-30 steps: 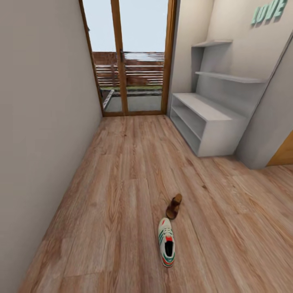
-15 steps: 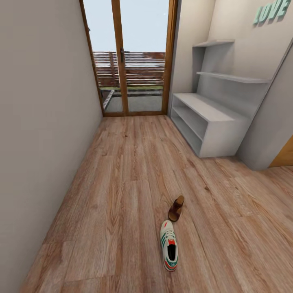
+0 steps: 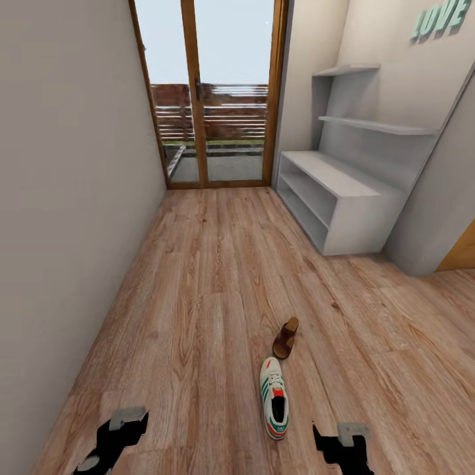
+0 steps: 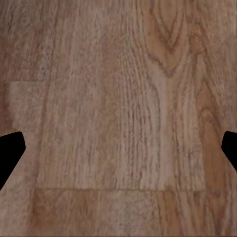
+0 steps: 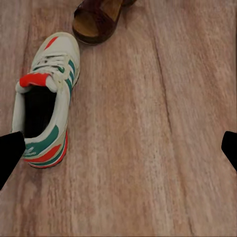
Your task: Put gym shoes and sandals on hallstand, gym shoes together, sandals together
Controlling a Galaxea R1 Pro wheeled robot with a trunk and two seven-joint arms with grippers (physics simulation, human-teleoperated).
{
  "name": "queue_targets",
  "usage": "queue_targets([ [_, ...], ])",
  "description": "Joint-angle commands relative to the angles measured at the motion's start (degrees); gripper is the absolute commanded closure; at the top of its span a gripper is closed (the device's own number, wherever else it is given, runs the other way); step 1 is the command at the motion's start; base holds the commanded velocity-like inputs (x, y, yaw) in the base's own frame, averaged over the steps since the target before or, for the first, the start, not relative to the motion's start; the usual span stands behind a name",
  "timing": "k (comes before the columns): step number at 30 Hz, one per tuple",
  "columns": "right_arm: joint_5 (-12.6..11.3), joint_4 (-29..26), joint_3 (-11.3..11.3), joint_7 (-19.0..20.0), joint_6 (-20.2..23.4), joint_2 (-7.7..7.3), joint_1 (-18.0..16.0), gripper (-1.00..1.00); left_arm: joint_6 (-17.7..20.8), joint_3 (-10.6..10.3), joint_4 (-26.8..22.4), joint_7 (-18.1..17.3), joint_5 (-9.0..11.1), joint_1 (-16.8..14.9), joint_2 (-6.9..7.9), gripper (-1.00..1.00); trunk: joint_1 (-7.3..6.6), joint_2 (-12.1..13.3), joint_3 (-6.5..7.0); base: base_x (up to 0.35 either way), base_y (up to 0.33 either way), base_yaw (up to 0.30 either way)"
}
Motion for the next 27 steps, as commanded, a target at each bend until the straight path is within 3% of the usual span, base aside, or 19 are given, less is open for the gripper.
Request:
queue_targets([
  [1,0.07,0.03,0.0,-0.03,-0.12,-0.01,-0.67,-1.0,0.43,0.49,-0.02,-0.63,-0.75,-0.49,-0.12,-1.0,-0.01,-0.02,-0.05,0.0,0.0,0.0],
  [11,0.06,-0.03,-0.05,0.04,0.16,-0.58,-5.05,-1.0,4.71,0.6,-0.35,-1.84,-3.2,-4.53,-0.72,-1.0,-0.01,-0.02,-0.05,0.0,0.0,0.0],
  [18,-0.11,0.15,-0.08,0.41,0.21,-0.71,-6.33,-1.0,4.99,0.65,-0.39,-1.97,-3.5,-5.82,-0.76,-1.0,-0.01,-0.02,-0.05,0.0,0.0,0.0],
  [27,-0.26,1.67,0.17,0.6,0.08,0.19,-6.67,-1.0,4.46,0.67,-0.4,-2.0,-3.66,-5.99,-0.82,-1.0,-0.01,-0.02,-0.05,0.0,0.0,0.0],
])
